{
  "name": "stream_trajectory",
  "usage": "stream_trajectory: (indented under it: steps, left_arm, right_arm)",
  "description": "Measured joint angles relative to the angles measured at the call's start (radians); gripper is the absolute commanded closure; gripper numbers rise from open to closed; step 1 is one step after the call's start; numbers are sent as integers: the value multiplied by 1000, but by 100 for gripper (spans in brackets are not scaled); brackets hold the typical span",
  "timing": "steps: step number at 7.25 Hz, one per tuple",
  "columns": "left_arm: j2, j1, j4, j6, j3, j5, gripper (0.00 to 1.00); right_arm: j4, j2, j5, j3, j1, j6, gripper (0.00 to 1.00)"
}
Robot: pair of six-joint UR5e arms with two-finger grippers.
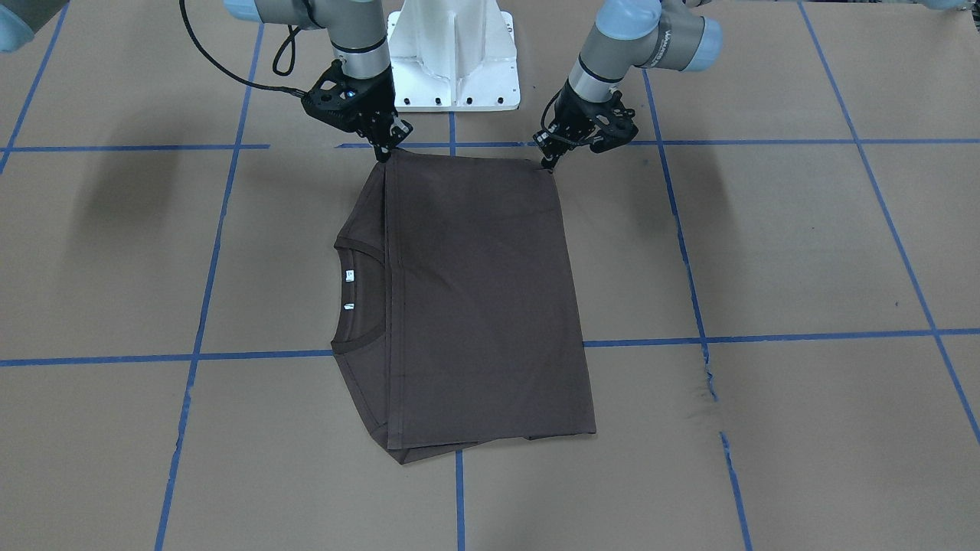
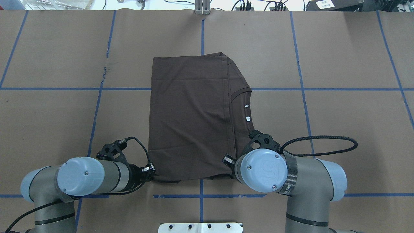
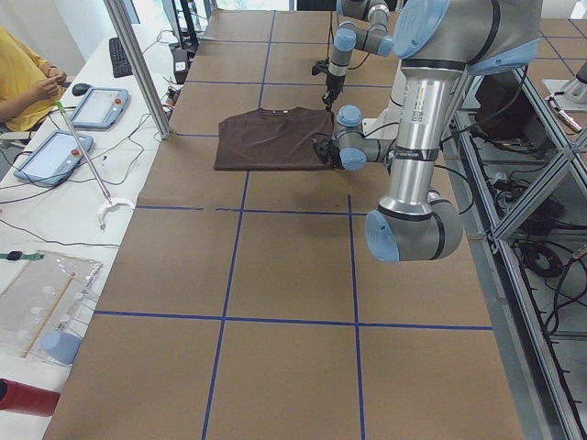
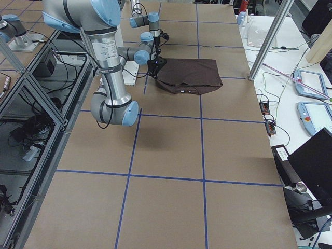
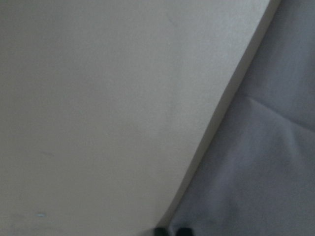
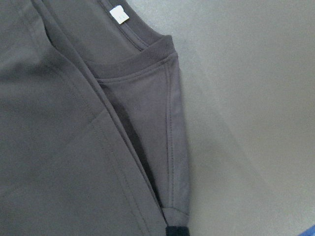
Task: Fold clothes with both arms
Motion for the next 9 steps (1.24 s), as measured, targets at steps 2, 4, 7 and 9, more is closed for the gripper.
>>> stream_trajectory:
  steps: [2, 4, 7, 9]
  left_arm:
    - [2, 0, 43, 0, -52, 18, 100]
    - [4, 19, 163, -18, -221, 19, 100]
    - [-51, 48, 379, -57, -420, 14, 100]
    - [-126, -27, 401, 2, -322, 18, 100]
  right_arm:
    - [0, -1, 0, 9, 1, 2, 100]
    - [-74, -19, -1, 109, -22, 10, 100]
    - [-282, -1, 1, 275, -23, 15, 100]
    - [-287, 75, 23, 186, 87, -54, 100]
